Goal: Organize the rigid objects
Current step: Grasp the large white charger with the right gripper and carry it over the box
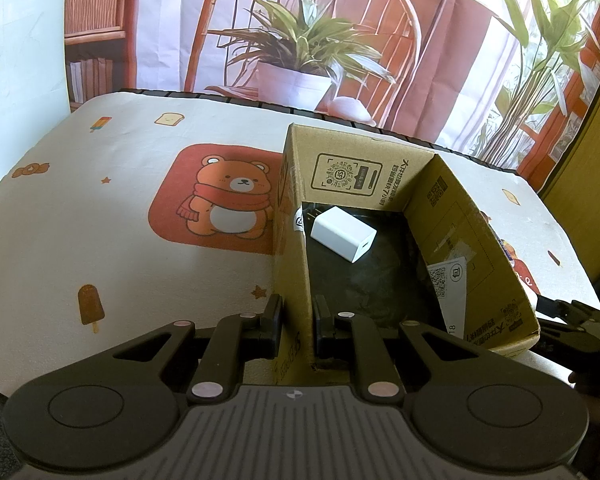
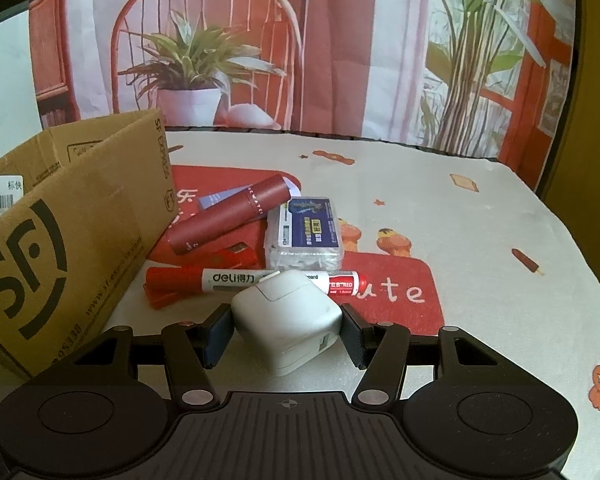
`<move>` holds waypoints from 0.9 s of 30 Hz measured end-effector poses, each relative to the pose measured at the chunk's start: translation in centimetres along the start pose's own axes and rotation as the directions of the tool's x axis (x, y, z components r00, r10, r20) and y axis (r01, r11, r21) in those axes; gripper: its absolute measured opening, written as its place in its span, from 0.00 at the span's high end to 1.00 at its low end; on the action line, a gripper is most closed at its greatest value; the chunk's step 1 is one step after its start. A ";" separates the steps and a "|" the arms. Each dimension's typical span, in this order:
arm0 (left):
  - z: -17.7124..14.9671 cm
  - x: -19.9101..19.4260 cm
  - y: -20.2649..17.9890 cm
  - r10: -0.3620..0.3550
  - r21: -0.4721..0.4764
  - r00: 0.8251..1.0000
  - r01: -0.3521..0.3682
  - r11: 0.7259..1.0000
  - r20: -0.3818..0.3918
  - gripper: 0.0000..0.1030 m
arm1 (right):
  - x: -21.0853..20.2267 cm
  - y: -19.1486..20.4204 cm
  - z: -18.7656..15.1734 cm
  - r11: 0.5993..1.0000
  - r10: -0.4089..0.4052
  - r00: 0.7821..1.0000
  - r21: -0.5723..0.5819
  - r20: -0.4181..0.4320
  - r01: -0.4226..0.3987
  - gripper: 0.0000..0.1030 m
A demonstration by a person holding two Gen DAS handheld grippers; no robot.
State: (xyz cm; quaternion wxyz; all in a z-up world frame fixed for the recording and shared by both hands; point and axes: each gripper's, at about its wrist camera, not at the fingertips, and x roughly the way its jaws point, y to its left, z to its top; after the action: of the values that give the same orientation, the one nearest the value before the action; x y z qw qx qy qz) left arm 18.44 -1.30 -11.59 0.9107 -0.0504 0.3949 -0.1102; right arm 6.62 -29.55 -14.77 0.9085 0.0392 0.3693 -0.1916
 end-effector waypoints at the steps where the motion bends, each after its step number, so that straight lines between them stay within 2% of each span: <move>1: 0.0 0.0 0.0 0.000 0.000 1.000 0.000 1.000 0.000 0.84 | -0.1 0.0 0.0 1.000 0.003 1.000 0.001 0.002 -0.003 0.48; 10: 0.0 0.0 0.0 0.000 0.000 1.000 0.000 1.000 0.000 0.84 | -2.0 0.8 1.7 0.999 0.050 0.997 0.000 0.058 -0.050 0.48; 17: 0.0 0.0 0.0 0.000 0.000 1.000 0.000 1.000 0.000 0.84 | -4.1 2.4 5.9 0.993 0.111 0.986 -0.039 0.125 -0.107 0.48; 23: 0.0 0.0 0.0 0.001 0.000 1.000 -0.001 1.000 0.000 0.84 | -4.5 5.2 10.1 0.967 0.251 0.960 -0.082 0.128 -0.242 0.48; 25: 0.0 0.0 0.0 0.001 0.001 1.000 -0.001 1.000 0.000 0.84 | -4.0 6.9 11.0 0.947 0.307 0.947 -0.134 0.097 -0.293 0.48; 27: 0.0 0.0 -0.1 0.002 0.003 1.000 -0.002 1.000 0.000 0.84 | -3.0 8.9 11.7 0.913 0.373 0.928 -0.190 0.024 -0.362 0.48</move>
State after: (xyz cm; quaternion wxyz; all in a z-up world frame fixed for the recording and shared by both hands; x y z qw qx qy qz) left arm 18.39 -1.37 -11.59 0.9109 -0.0487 0.3947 -0.1101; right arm 15.68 -22.89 -4.83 0.9386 0.0189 0.3440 0.0161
